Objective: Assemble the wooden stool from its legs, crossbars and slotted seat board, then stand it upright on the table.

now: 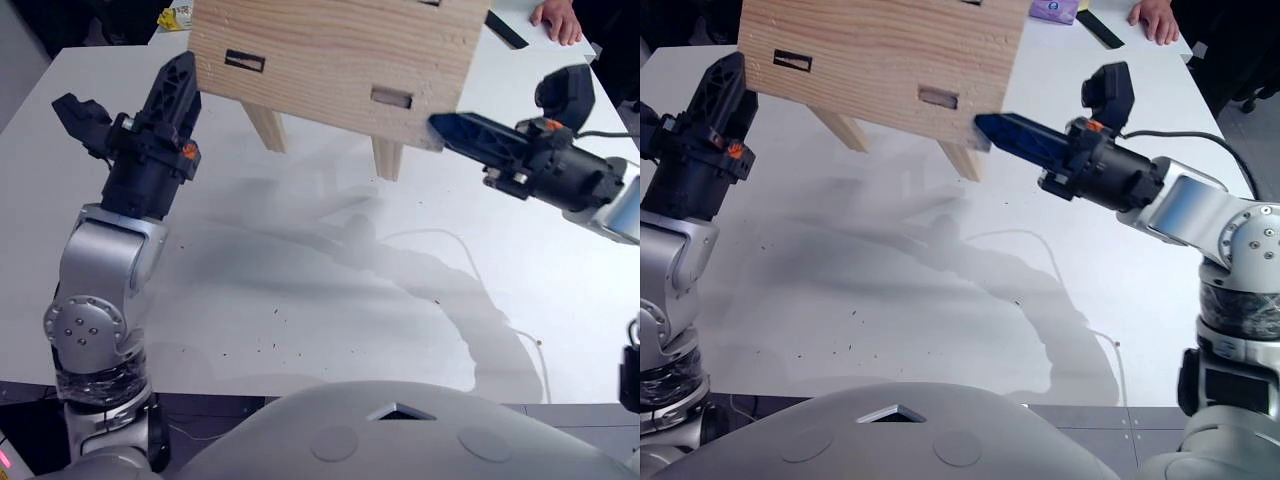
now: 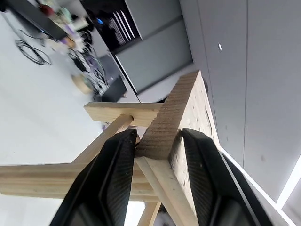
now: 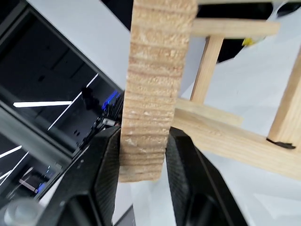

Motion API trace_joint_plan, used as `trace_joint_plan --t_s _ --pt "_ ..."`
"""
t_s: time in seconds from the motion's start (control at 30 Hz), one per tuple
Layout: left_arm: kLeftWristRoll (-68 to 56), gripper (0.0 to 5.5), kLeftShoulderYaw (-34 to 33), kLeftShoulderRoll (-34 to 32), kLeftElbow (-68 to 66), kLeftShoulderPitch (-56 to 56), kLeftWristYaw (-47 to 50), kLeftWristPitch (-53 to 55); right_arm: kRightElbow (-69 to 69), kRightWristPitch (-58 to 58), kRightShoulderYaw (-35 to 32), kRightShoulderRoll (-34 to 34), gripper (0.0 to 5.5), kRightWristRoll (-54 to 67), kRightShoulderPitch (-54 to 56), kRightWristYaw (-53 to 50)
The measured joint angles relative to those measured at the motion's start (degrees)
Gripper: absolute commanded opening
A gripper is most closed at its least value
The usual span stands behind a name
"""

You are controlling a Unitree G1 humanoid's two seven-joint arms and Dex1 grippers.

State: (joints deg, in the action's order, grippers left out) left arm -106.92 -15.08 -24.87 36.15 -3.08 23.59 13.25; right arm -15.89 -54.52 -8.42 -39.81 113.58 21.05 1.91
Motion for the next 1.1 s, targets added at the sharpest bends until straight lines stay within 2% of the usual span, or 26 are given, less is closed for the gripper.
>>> trace_joint_plan --t_s 0.33,0.5,0.6,0.73,0.83,1.03,1.1 --pt "-0.4 1.58 0.3 6.7 0.0 -2.3 17.0 -6.2 -2.7 4.4 0.1 15.2 1.33 0.0 1.9 -23.6" --pt "-0.4 1.48 1.5 10.0 0.1 -4.8 25.0 -9.9 -5.6 12.0 0.0 23.5 1.33 0.0 2.3 -39.3" --pt "-0.1 1.08 1.4 11.1 0.6 -10.1 28.8 -12.8 -6.0 19.8 -1.0 26.8 1.34 0.0 2.3 -48.8" --pt "1.4 0.49 0.0 11.4 1.7 -19.8 33.5 -16.8 -6.8 32.1 -6.0 28.7 1.34 -0.5 2.5 -59.1" --pt "4.5 0.01 -0.4 11.8 2.0 -22.5 36.3 -17.8 -8.1 36.5 -7.9 28.6 1.34 -2.1 2.5 -62.7" --pt "9.1 0.00 1.2 15.7 2.3 -16.9 36.1 -16.5 -10.0 36.8 -5.3 28.5 1.34 -1.7 1.2 -63.0" --pt "9.9 0.00 1.5 16.4 2.3 -16.1 34.9 -15.9 -10.5 35.8 -3.7 28.3 1.85 -1.2 1.0 -62.2"
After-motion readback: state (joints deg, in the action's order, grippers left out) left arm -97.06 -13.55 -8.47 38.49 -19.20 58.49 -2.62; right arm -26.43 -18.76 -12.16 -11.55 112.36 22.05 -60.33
